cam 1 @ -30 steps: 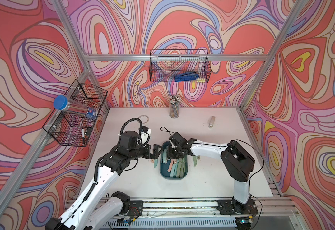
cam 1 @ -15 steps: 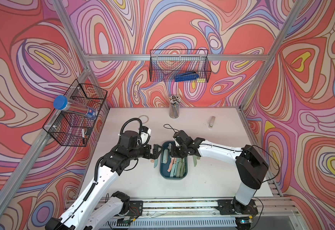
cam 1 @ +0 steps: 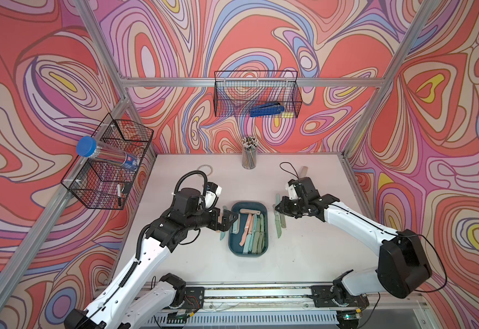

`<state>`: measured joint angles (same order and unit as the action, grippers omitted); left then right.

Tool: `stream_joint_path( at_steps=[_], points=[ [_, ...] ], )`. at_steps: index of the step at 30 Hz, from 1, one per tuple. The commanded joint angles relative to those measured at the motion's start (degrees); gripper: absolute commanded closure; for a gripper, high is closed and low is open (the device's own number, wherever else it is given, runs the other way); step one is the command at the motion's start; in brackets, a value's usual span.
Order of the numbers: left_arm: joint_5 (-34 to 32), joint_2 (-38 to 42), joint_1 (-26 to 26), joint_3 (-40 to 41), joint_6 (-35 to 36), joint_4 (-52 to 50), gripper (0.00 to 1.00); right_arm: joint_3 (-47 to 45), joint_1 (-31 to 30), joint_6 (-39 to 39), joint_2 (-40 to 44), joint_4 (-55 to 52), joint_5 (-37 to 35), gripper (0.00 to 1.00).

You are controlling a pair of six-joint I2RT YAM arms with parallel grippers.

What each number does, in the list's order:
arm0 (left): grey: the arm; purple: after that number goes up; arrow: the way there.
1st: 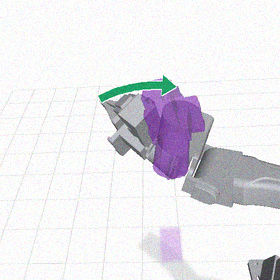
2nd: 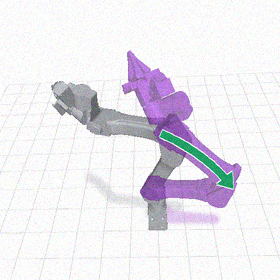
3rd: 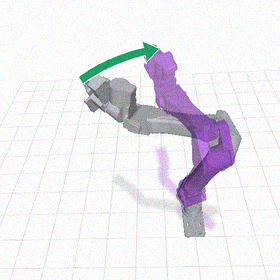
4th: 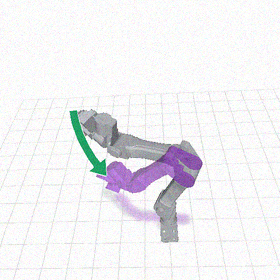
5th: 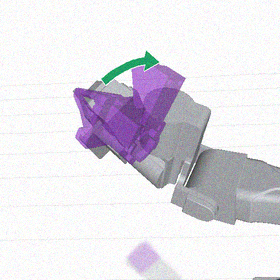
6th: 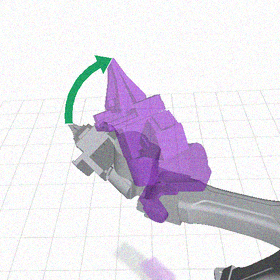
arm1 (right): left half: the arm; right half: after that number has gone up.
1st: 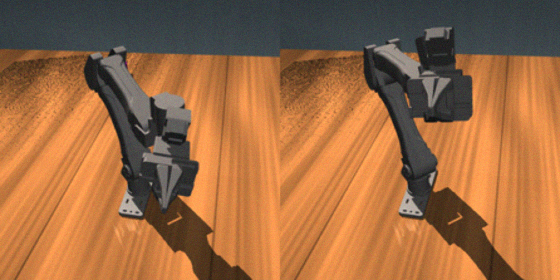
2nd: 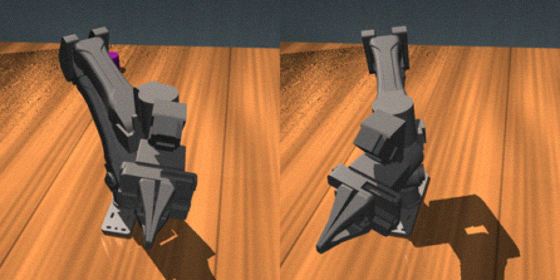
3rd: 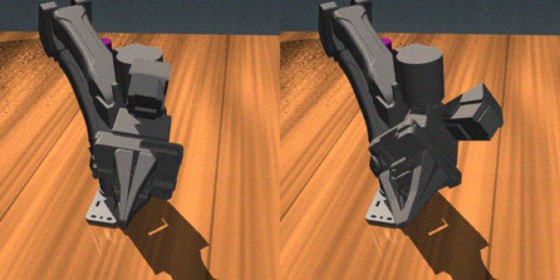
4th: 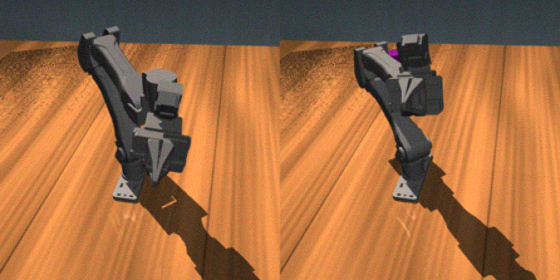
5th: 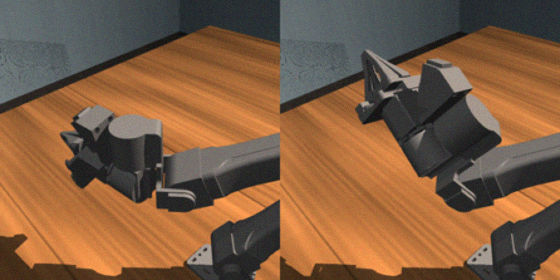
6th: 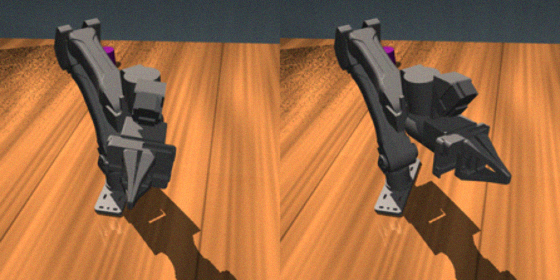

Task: Take the fruit knife out of the storage box
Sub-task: Place the fruit knife at the center of the board.

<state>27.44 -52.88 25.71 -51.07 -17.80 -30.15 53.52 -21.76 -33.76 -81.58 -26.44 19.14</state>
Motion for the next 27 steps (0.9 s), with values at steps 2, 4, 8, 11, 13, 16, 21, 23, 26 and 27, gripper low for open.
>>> stream_joint_path(
  at_steps=[2, 4, 8, 11, 13, 16, 21, 23, 26, 27],
  points=[
    [0.9, 1.1, 1.6, 0.8, 1.4, 1.8, 0.00, -3.5, 6.6, 6.9, -0.8, -0.7, 10.4, 0.99],
    [0.7, 1.0, 2.4, 0.8, 1.5, 1.8, 0.00, -3.9, 8.1, 9.1, -2.8, -0.9, 13.3, 0.99],
    [-0.3, 0.8, 3.1, 0.5, 1.9, 1.3, 0.00, -3.4, 8.2, 11.8, -7.0, -0.9, 16.0, 0.99],
    [-1.4, 0.9, 3.1, 0.4, 2.0, 1.1, 0.00, -3.3, 8.3, 13.0, -9.7, -0.5, 16.3, 0.99],
    [-1.6, 0.9, 3.1, 0.4, 2.0, 1.2, 0.00, -3.2, 8.8, 13.5, -10.9, -0.8, 15.6, 0.99],
    [-1.3, 0.7, 3.1, 0.5, 1.9, 1.3, 0.00, -3.3, 10.4, 13.4, -11.5, -1.1, 14.5, 1.00],
    [-1.4, 0.2, 3.1, 0.4, 1.8, 1.5, 0.00, -2.4, 10.9, 14.9, -12.8, -4.7, 12.7, 1.00],
    [-1.3, 0.1, 3.1, 0.5, 1.5, 1.9, 0.00, -2.4, 11.0, 15.0, -13.7, -5.5, 12.0, 1.00],
    [-0.9, -0.1, 3.2, 0.8, 1.2, 2.5, 0.00, -2.3, 11.1, 15.3, -15.1, -6.3, 10.8, 1.00],
    [-0.9, -0.2, 3.1, 0.8, 1.1, 2.6, 0.00, -2.1, 11.1, 15.3, -15.5, -6.4, 10.4, 0.99]
  ],
)
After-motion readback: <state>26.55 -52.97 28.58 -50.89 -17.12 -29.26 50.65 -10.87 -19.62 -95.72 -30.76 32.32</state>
